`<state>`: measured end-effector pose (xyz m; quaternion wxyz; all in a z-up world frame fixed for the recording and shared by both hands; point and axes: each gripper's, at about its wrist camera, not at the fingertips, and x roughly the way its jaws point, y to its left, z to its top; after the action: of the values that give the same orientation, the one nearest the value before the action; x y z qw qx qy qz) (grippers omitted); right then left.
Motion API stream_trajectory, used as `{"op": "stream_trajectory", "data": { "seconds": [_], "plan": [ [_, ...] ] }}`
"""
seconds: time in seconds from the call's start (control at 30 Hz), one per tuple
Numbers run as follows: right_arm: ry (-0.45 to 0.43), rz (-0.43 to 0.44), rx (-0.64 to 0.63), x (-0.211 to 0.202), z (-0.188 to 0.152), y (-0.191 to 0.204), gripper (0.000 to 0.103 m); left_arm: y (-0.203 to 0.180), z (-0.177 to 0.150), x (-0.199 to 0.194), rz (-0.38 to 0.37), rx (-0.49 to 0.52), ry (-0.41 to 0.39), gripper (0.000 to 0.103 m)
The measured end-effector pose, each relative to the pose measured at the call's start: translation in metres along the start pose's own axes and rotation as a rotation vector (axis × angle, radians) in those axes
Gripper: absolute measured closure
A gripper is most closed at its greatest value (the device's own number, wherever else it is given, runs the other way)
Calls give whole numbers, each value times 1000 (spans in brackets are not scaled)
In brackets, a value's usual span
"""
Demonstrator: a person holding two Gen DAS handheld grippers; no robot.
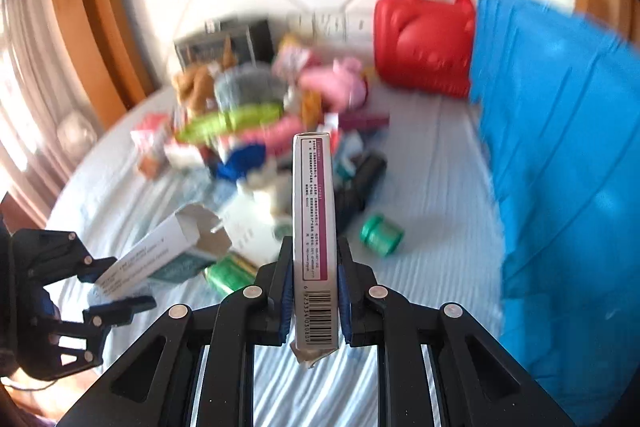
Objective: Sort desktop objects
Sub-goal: 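Carry the pink-striped box into the blue crate while the left tool releases its box there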
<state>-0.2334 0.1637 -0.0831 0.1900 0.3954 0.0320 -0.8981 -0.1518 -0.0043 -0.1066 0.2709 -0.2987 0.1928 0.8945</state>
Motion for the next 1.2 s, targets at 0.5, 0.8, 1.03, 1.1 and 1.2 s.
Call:
{"op": "stream_trajectory", "data": {
  "seconds": [0.5,0.8,1.03,1.1,1.2],
  "plan": [
    [-431,-202,131,-216,34,-78,85,-47,209,-28,-19,-7,-344,82],
    [-444,-323,227,-259,25,-198,85,-139,315,27,-77,-24,-386,82],
    [-425,-319,299,-253,20,-273,85,-173,349,58,-44,-39,-351,82],
    [-419,-322,302,-249,22,-284,85,-178,358,65,-35,-41,-340,82],
    [-421,-311,296,-245,22,-289,85,-182,362,71,-18,-41,-319,81]
  ]
}}
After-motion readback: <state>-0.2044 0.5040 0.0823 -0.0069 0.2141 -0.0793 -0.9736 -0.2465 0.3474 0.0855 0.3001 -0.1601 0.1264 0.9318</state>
